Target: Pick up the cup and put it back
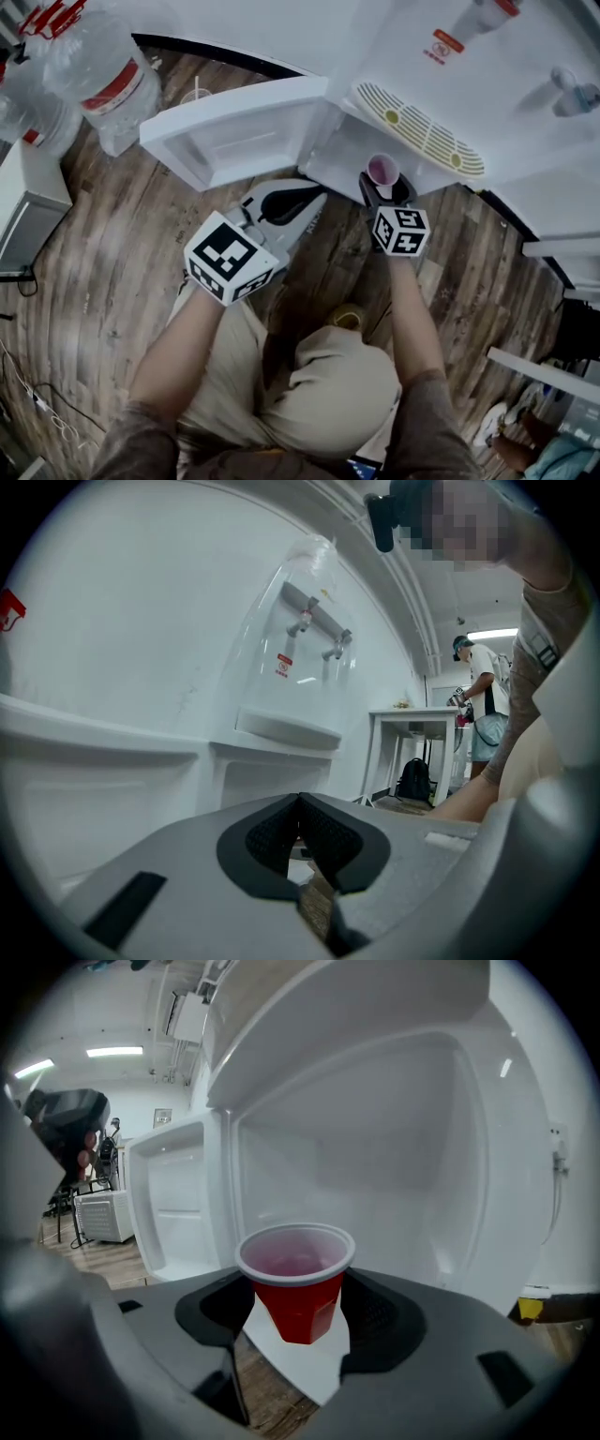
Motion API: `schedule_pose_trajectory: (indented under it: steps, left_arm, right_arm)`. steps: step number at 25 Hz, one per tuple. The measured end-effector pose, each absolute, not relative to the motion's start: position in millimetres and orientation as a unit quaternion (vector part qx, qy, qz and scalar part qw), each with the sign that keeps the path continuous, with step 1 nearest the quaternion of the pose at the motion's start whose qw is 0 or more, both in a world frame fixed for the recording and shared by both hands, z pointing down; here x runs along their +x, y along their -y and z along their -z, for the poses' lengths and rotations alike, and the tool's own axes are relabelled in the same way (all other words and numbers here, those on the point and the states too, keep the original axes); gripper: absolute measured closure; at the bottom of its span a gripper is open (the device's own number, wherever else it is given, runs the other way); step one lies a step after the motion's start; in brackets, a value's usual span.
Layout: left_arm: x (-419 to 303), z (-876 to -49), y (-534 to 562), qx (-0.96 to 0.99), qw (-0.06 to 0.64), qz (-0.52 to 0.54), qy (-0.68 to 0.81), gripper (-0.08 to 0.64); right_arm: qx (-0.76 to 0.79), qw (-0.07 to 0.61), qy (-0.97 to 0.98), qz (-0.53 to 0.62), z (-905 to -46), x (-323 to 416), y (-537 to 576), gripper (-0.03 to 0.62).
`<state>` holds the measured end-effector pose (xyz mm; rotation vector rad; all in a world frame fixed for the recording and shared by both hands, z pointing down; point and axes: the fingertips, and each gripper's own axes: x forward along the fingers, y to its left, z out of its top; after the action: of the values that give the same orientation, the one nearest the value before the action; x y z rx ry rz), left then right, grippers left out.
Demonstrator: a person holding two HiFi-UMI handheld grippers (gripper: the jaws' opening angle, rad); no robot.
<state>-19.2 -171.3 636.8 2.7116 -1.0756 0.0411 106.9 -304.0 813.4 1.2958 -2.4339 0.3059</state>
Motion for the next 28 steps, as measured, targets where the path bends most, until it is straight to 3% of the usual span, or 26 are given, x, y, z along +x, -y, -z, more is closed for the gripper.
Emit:
schedule_pose_trajectory:
  steps: [11,28]
  left_arm:
    - [-14.2,-644.6,174.0,0.925,0.136,-0.015,0.355,0.557]
    - [-9.0,-660.2,178.4,0.924,0.149,-0.043,0.35,0.558]
  right_arm:
    - [0.481,0.182,0.846,-0.141,-872.3,97.5,345.4,0.305]
    - [0.49,0.202,0.84,-0.118,-893.6,88.1,384.4,0.305]
